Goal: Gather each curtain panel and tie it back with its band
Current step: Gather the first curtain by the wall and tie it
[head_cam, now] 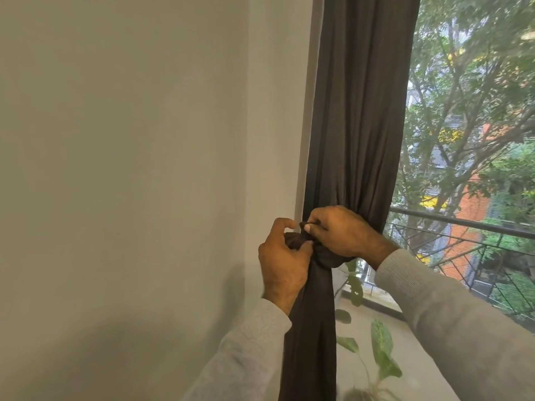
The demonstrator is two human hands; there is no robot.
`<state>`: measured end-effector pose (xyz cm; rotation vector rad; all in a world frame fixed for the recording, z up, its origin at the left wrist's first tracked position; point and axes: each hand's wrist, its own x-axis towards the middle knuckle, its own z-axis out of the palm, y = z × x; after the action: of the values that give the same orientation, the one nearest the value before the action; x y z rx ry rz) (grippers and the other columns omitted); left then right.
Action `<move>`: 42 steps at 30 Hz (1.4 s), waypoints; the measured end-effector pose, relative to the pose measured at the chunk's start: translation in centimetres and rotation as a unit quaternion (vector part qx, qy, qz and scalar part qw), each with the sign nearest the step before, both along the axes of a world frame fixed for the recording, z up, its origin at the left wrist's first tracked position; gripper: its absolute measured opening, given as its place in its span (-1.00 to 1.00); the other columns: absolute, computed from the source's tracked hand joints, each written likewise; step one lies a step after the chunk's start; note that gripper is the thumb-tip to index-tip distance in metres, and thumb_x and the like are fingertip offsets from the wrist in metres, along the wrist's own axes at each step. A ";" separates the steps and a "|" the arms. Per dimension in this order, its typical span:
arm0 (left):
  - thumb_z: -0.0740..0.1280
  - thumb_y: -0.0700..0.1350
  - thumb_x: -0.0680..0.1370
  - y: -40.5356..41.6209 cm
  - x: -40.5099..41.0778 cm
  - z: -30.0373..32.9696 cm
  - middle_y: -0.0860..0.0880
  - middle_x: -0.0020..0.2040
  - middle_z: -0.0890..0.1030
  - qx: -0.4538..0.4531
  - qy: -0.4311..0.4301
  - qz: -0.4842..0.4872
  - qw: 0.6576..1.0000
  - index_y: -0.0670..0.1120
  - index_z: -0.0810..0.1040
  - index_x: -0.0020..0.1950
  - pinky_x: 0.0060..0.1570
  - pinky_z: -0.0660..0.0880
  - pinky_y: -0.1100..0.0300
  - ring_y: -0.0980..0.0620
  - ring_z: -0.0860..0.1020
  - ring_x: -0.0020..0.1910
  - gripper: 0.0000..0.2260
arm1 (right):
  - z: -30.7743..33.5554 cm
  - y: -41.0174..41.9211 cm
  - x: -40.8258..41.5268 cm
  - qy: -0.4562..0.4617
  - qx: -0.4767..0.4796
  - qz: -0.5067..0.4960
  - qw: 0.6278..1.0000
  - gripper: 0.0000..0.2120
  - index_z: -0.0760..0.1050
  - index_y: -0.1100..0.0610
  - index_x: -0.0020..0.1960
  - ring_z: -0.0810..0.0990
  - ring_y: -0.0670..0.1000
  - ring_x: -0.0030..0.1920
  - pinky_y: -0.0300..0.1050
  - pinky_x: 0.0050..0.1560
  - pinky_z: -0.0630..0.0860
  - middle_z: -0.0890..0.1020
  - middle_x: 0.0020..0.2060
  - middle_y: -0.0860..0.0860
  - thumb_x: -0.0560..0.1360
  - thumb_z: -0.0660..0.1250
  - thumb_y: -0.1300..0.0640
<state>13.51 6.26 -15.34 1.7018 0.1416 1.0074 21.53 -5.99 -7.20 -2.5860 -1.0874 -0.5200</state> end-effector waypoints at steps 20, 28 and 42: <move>0.48 -0.04 0.65 0.7 -0.3 -0.4 0.01 0.01 0.77 0.081 0.063 0.034 0.994 -0.06 0.76 0.16 0.17 0.69 0.10 0.04 0.71 -0.04 -0.85 | 0.1 -0.8 -1.1 0.014 -0.064 0.025 0.998 -0.88 0.75 -0.05 0.06 0.66 -0.15 -0.13 -0.12 -0.02 0.65 0.73 -0.11 -0.18 0.60 0.45 0.00; 0.33 -0.18 0.71 3.1 1.4 -0.9 -0.09 -0.19 0.63 -0.008 0.200 -0.144 0.969 -0.25 0.68 -0.01 -0.13 0.53 0.10 -0.02 0.58 -0.19 -0.80 | -3.3 -0.7 -1.2 -0.159 -0.085 0.039 0.983 -0.83 0.70 -0.03 0.15 0.65 0.06 0.00 -0.10 0.05 0.55 0.71 -0.01 -0.04 0.61 0.38 0.09; 0.64 -0.17 0.48 0.2 0.2 -4.1 -0.40 0.55 0.43 -0.452 -0.015 -0.510 0.731 -0.38 0.37 0.58 0.66 0.21 -0.27 -0.36 0.40 0.57 -0.23 | -1.8 -3.9 -2.3 -0.039 0.247 0.151 0.956 -0.91 0.64 0.10 -0.08 0.64 -0.05 -0.11 -0.35 -0.04 0.49 0.63 -0.13 -0.09 0.54 0.54 0.22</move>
<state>13.73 6.48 -19.42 0.6158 -0.2829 0.0303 19.25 -9.85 -9.02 -1.9437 -1.1735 -0.7155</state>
